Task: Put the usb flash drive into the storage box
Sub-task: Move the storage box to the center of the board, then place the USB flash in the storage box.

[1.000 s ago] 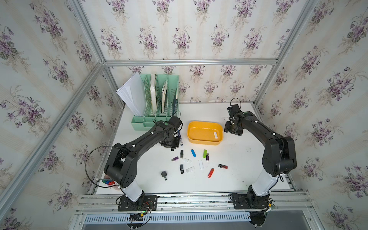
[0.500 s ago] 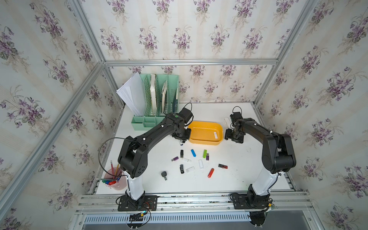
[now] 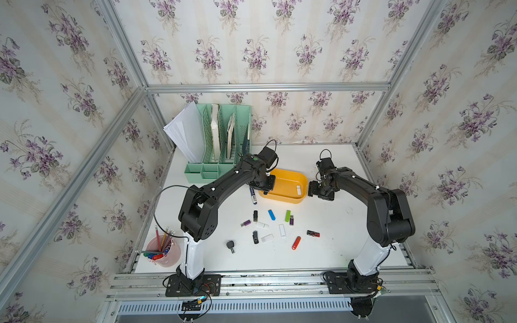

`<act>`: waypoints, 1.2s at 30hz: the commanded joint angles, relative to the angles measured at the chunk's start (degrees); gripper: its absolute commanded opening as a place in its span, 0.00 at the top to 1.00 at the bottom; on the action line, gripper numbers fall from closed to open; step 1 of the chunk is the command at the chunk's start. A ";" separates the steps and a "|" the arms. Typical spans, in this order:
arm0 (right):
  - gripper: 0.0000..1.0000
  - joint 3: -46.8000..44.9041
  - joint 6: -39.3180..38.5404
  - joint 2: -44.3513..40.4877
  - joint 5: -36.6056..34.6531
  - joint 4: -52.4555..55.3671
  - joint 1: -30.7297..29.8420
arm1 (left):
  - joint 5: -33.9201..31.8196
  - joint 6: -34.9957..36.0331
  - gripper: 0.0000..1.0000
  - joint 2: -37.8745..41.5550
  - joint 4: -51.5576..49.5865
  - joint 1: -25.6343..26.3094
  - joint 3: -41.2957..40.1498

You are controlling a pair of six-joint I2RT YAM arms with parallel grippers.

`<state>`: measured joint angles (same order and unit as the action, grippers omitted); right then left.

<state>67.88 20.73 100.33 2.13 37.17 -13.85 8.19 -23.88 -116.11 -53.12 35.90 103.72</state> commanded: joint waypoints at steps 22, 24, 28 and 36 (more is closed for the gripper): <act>0.25 -18.44 5.16 -26.64 4.04 5.00 -2.40 | -5.90 8.63 0.78 -21.69 -2.92 -1.69 20.12; 0.25 -19.46 6.02 -28.09 4.23 5.37 -4.04 | -5.84 8.93 0.78 -23.07 -3.27 -2.14 21.68; 0.24 -20.89 7.13 -28.62 4.36 5.55 -6.27 | -6.12 9.63 0.77 -25.36 -4.61 -2.51 24.82; 0.24 -22.05 8.54 -28.53 4.76 4.72 -8.96 | -5.43 9.35 0.76 -27.07 -4.06 -2.54 26.25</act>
<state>46.13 28.38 72.03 6.68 42.04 -22.28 2.70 -14.96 -142.76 -56.55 33.41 129.43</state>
